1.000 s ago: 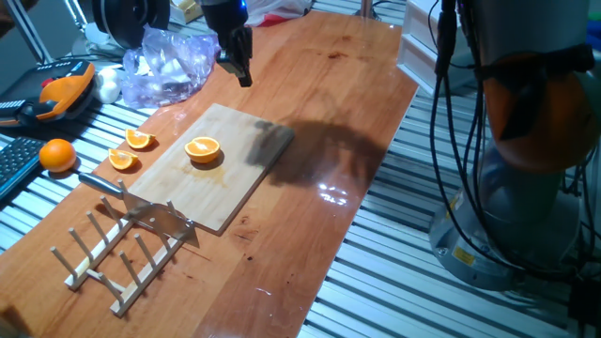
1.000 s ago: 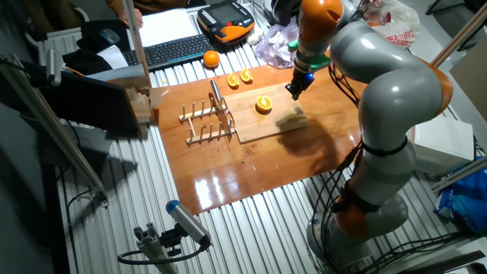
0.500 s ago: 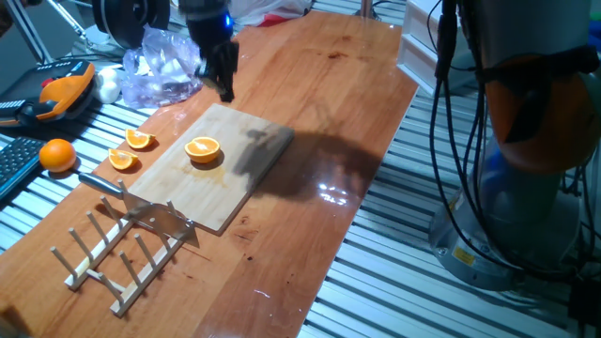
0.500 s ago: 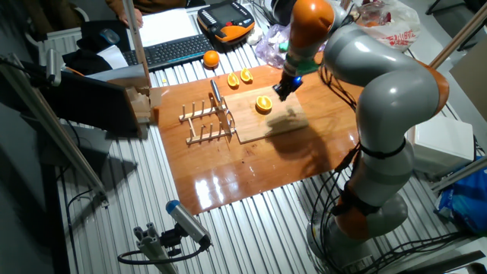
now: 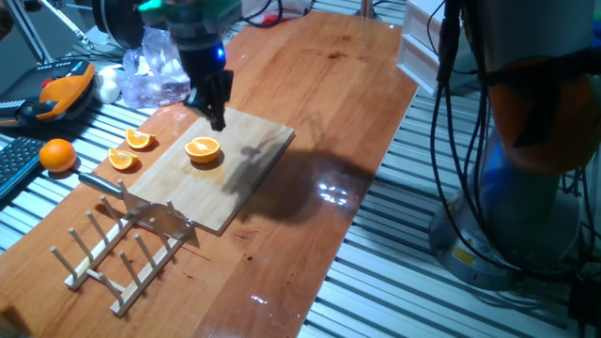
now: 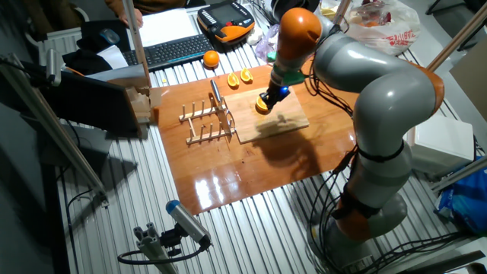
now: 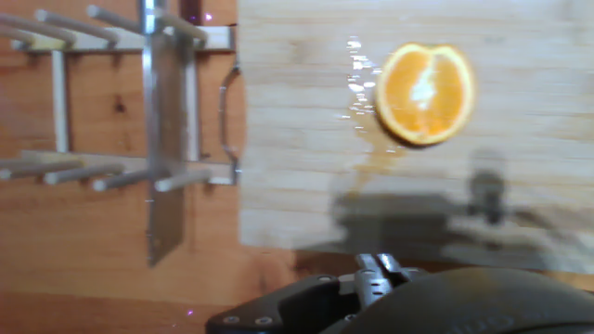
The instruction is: Chop the orange
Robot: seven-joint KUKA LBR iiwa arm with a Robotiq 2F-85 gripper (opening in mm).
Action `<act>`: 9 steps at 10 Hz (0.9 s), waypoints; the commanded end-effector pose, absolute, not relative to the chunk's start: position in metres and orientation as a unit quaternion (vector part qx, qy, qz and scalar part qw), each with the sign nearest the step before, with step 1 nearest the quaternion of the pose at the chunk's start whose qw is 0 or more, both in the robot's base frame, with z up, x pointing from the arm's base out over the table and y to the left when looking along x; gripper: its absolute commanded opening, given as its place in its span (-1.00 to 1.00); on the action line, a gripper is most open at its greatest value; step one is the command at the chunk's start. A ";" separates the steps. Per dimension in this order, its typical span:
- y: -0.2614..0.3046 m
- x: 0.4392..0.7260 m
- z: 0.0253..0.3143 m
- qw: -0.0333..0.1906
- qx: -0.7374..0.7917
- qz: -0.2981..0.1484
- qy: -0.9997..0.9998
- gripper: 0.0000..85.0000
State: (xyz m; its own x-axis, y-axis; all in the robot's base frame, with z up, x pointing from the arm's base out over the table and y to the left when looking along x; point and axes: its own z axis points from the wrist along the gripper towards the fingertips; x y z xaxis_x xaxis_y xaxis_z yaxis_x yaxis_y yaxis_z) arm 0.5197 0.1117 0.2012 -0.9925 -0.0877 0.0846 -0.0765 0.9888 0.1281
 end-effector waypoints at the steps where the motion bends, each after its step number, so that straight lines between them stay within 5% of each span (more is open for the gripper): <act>1: 0.113 0.520 0.201 0.051 0.051 -0.062 -0.995 -1.00; 9: 0.113 0.520 0.201 0.039 0.131 -0.051 -0.989 -1.00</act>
